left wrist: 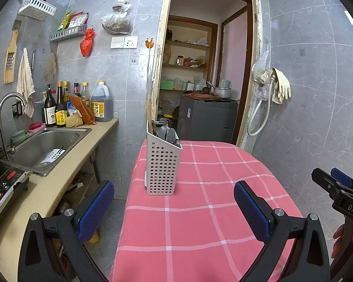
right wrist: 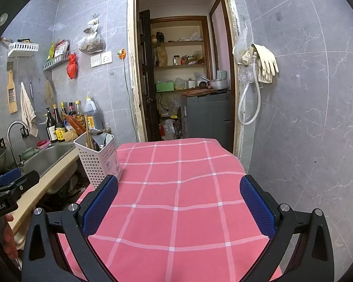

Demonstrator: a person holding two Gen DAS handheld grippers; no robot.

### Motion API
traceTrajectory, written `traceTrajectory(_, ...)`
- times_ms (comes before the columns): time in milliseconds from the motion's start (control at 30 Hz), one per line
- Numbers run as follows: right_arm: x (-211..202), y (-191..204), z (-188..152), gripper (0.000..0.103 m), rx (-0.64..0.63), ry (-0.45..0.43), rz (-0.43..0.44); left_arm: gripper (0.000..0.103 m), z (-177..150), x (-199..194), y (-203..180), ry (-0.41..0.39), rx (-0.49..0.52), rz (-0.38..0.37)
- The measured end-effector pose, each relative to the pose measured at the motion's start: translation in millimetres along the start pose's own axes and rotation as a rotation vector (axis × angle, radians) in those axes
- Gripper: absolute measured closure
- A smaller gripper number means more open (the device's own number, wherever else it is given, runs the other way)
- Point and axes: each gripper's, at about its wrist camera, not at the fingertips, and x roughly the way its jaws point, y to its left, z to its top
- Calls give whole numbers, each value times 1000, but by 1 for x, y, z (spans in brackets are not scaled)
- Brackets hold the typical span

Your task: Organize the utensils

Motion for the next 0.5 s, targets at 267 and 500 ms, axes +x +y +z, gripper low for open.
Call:
traceTrajectory(267,0,0,0,1,1,-1,0,0,0,0,0,-1,2,-1)
traceTrajectory(500,-1,0,0,1,3,-3,0,1,0,-1,-1,-1,2,-1)
